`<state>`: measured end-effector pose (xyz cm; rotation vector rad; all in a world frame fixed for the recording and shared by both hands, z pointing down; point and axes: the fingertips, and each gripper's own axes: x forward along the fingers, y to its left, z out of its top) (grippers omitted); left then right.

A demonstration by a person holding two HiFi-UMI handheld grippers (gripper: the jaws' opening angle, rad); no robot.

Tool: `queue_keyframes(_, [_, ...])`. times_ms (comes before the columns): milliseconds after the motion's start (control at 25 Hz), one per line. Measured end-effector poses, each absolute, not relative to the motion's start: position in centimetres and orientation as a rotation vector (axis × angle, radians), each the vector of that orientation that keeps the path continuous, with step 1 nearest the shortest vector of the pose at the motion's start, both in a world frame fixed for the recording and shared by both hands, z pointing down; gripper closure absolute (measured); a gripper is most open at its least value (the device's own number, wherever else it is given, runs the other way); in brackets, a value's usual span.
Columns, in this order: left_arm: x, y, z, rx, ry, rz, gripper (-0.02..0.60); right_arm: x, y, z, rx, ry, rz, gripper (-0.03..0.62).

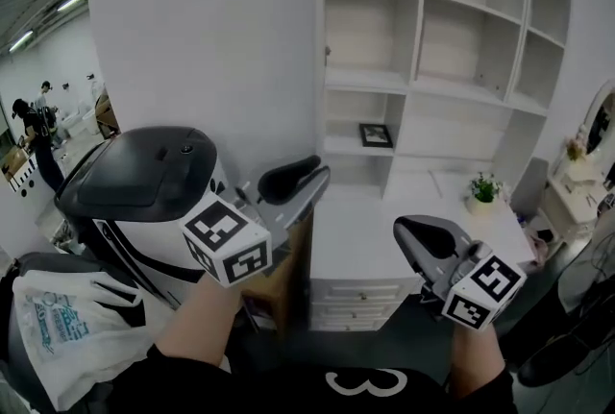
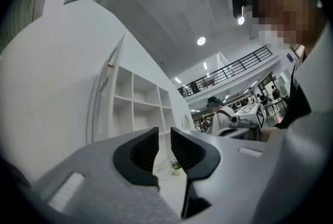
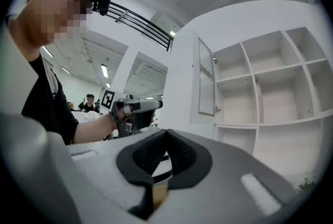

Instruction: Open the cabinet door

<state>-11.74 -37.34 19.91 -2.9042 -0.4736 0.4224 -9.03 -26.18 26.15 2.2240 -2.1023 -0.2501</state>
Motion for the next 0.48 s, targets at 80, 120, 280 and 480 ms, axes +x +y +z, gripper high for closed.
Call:
queue_keyframes(80, [-13.4,-33.9,23.1,-2.943,-0.554,0.375,0.522,-10.3,-24.9,26.9,2.239,-2.111,-0.243,0.592])
queue_keyframes(120, [-14.3,-32.4,24.8,-2.964,-0.586,0.351,0.522,-10.9,-24.1,27.5,2.247,-2.116,-0.236,0.592])
queue_keyframes(280, [-17.0,-28.1,30.1,-3.034,-0.635,0.288,0.553,-12.3,-22.0,30.3,2.277,-2.153,-0.196,0.592])
queue_keyframes(480, [-18.9,-26.3,33.5,-3.066,-0.526,0.295,0.572,-14.0,-20.3,32.6,2.324,-2.172,-0.17,0.592])
